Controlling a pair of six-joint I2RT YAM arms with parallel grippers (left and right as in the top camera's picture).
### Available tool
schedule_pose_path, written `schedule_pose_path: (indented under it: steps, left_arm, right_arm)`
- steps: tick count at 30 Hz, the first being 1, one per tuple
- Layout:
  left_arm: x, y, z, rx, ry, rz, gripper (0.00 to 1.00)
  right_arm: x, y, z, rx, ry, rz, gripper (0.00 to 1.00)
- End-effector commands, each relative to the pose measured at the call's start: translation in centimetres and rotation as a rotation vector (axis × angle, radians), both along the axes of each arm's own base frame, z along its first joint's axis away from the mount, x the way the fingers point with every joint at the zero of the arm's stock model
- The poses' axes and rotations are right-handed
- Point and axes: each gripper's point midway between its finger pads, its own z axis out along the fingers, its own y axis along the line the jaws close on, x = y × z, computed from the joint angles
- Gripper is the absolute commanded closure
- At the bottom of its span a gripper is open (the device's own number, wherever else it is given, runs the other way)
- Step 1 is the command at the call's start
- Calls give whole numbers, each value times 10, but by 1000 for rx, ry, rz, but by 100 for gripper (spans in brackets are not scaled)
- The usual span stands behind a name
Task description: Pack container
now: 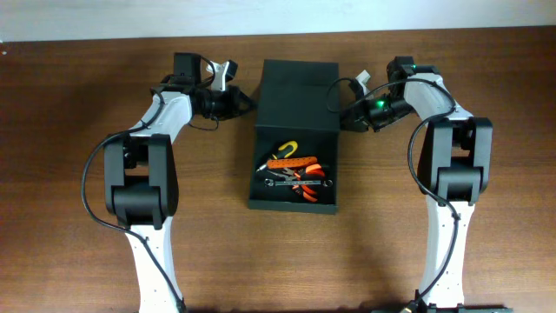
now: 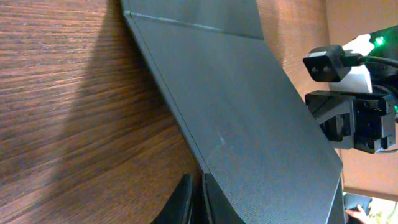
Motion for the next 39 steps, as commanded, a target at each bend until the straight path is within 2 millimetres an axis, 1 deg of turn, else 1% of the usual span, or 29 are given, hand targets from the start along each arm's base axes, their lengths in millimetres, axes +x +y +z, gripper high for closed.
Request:
schedule_pose_path:
  steps: [1, 7, 11, 15, 17, 20, 24, 27, 31, 36, 38, 39]
  left_arm:
    - [0, -9, 4, -23, -3, -23, 93]
    - [-1, -4, -4, 21, 16, -3, 92]
    - [-1, -4, -4, 21, 15, -3, 93]
    - [-1, -4, -4, 19, 14, -4, 92]
    - [-1, -4, -4, 19, 14, -4, 93]
    - [-1, -5, -2, 11, 13, -9, 94]
    - [-1, -9, 6, -24, 5, -27, 96]
    - [1, -11, 12, -38, -5, -34, 97]
    - [4, -14, 20, -42, -17, -42, 98]
    - [9, -24, 42, -59, -52, -71, 98]
    - [10, -27, 50, -57, -66, -85, 98]
    - [9, -31, 57, -51, -77, -105, 98]
  right_arm:
    - [-1, 6, 0, 41, 1, 5, 96]
    - [2, 5, 1, 41, -12, 6, 96]
    - [3, 12, 12, 113, -50, 22, 96]
    - [3, 13, 15, 132, -56, 24, 96]
    - [2, 16, 23, 170, -78, 37, 96]
    - [3, 15, 28, 165, -78, 40, 96]
    - [6, 14, 42, 148, -93, 54, 96]
    - [6, 9, 49, 82, -102, 74, 96]
    - [4, 5, 68, 36, -145, 124, 96]
    - [5, 2, 90, 1, -181, 145, 96]
    - [4, 0, 95, -17, -185, 155, 96]
    - [1, -4, 97, -58, -181, 167, 96]
